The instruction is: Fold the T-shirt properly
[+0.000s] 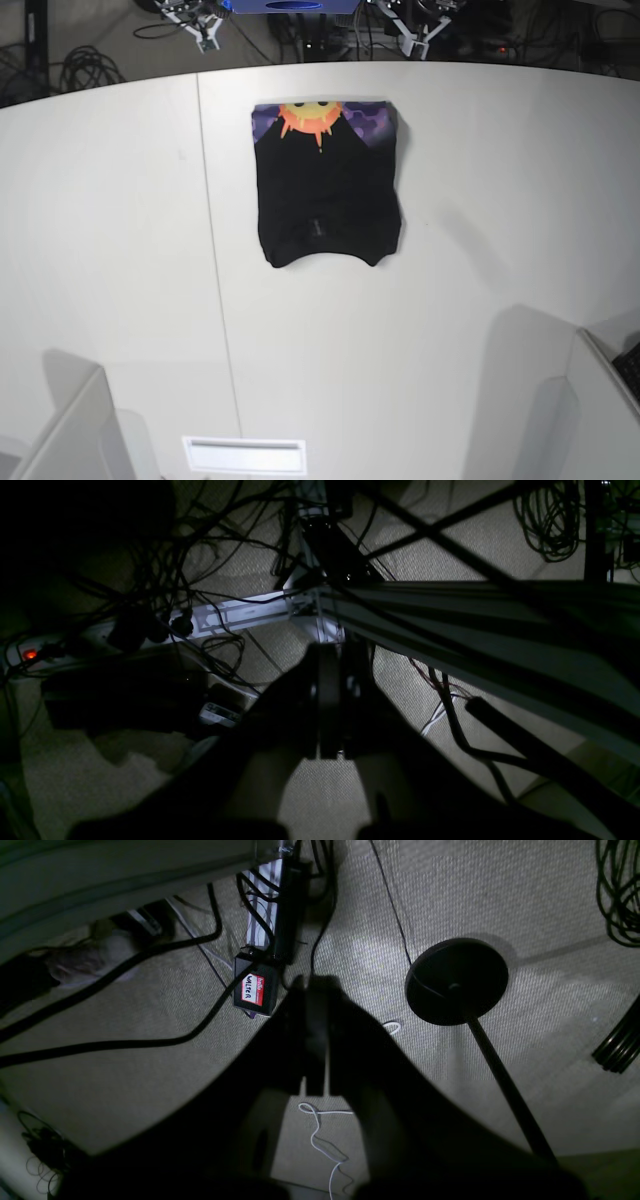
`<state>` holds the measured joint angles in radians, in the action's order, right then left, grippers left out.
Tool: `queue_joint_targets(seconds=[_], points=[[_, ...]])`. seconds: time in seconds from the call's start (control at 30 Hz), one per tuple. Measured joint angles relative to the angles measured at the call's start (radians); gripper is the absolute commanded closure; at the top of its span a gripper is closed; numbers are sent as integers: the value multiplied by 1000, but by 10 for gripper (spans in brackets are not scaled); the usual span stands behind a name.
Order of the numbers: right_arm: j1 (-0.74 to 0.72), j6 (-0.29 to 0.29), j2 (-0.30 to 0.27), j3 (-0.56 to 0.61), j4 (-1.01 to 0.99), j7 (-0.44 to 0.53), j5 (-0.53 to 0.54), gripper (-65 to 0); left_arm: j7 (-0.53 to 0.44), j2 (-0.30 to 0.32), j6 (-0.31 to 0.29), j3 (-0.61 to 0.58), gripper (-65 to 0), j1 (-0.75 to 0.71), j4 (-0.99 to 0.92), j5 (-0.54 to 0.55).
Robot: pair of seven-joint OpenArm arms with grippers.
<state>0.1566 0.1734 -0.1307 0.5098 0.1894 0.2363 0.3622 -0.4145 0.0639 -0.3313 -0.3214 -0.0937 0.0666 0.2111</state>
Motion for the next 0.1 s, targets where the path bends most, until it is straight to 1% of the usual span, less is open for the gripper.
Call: queue_joint_targets(seconds=[0.1], points=[[0,0,3,0,0,0,0,0,3,0,0,0,0,5,0,0]])
